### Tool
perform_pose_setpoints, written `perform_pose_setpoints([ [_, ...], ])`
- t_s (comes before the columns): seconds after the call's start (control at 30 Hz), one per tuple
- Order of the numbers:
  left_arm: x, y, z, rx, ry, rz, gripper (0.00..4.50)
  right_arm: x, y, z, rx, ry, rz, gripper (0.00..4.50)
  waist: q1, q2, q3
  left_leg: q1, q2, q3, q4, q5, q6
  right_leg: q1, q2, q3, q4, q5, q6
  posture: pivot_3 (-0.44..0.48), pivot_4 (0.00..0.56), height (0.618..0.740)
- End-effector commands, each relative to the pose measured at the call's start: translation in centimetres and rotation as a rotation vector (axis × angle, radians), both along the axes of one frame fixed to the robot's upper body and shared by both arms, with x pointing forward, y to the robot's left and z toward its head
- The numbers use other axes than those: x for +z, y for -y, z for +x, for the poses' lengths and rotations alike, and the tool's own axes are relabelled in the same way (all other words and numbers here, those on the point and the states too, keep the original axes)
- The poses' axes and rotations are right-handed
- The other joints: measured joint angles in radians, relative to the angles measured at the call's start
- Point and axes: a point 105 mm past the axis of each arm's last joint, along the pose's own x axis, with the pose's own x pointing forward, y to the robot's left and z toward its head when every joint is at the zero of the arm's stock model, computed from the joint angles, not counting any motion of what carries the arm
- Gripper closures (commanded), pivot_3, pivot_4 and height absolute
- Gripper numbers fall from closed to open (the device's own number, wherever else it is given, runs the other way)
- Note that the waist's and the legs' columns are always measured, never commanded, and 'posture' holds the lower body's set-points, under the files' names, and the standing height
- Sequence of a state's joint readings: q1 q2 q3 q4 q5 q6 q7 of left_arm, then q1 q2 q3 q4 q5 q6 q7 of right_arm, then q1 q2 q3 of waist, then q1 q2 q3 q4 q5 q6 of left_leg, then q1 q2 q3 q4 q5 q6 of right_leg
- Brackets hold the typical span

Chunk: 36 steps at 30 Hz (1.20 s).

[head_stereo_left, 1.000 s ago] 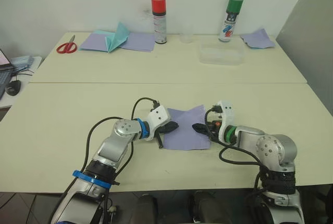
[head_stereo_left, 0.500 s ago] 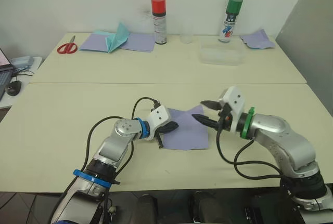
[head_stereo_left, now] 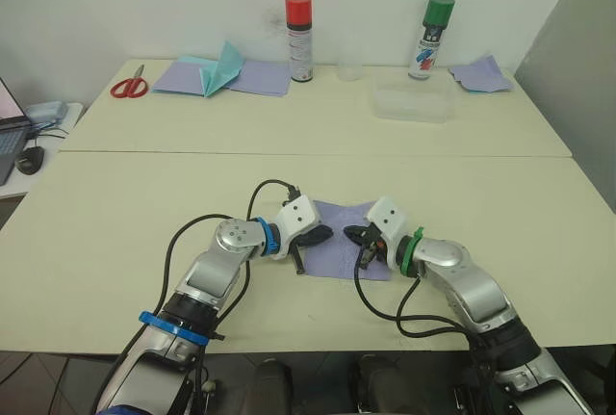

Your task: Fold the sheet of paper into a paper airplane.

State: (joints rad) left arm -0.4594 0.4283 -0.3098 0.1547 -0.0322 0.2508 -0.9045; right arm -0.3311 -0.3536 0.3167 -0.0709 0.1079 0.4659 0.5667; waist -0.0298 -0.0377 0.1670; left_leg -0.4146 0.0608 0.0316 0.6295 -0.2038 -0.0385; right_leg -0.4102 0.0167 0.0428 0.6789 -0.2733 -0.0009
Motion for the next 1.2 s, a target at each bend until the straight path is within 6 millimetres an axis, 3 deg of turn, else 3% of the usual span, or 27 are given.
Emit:
perform_pose_setpoints([
  [0.03,-2.3,-0.5,-0.8,-0.003,-0.061,0.064,4.5,0.0,1.4,1.0,-0.094,-0.001,0.015,4.47,0.0,0.0,0.0,0.0,0.0,0.0,0.0,0.0,0.0,0.0,0.0,0.0,0.0,0.0,0.0,0.0,0.15,0.74],
  [0.33,-2.3,-0.9,-0.6,-0.002,-0.053,0.076,4.5,0.1,2.7,0.8,-0.117,0.003,0.022,4.47,0.0,0.0,0.0,0.001,0.0,0.0,0.0,0.0,0.0,0.0,0.0,0.0,0.0,0.0,0.0,0.0,0.15,0.74],
  [0.53,-2.2,-0.7,-0.3,-0.001,-0.046,0.069,4.5,4.0,1.5,-0.4,-0.028,0.055,0.233,4.47,0.0,0.0,0.0,0.001,0.0,0.0,0.0,0.0,0.0,0.001,0.0,0.0,0.001,0.0,0.0,0.0,0.15,0.74],
  [0.63,-2.1,-0.7,-0.2,0.0,-0.042,0.068,4.5,5.6,2.1,-0.5,-0.033,0.085,0.279,3.84,0.0,0.0,0.0,0.001,0.0,-0.001,0.0,0.0,0.0,0.001,0.0,0.0,0.001,0.0,0.0,0.0,0.15,0.74],
  [0.73,-2.1,-0.7,-0.1,-0.003,-0.039,0.069,4.5,6.4,3.2,-0.1,-0.067,0.126,0.255,2.82,0.0,0.0,0.0,0.002,0.0,0.0,0.001,0.0,0.0,0.002,0.0,0.0,0.001,0.0,0.001,0.0,0.15,0.74],
  [0.9,-2.1,-0.7,0.0,-0.009,-0.039,0.071,4.5,5.7,4.7,1.3,-0.137,0.112,0.189,0.93,0.0,0.0,0.0,0.004,0.0,0.001,0.0,0.0,0.0,0.003,0.0,0.001,0.001,0.0,0.001,0.0,0.15,0.74],
  [1.03,-2.2,-0.6,0.0,-0.015,-0.042,0.073,4.5,4.5,4.4,1.9,-0.134,0.044,0.183,0.93,0.0,0.0,0.0,0.004,0.0,0.001,0.0,0.0,0.0,0.003,0.0,0.001,0.001,0.0,0.001,0.0,0.15,0.74],
  [1.2,-2.2,-0.4,0.0,-0.022,-0.044,0.074,4.5,4.5,3.8,2.8,-0.138,-0.061,0.268,0.93,0.0,0.0,0.0,0.005,0.0,0.001,0.0,0.0,0.0,0.004,0.0,0.001,0.001,0.0,0.001,0.0,0.15,0.74],
])
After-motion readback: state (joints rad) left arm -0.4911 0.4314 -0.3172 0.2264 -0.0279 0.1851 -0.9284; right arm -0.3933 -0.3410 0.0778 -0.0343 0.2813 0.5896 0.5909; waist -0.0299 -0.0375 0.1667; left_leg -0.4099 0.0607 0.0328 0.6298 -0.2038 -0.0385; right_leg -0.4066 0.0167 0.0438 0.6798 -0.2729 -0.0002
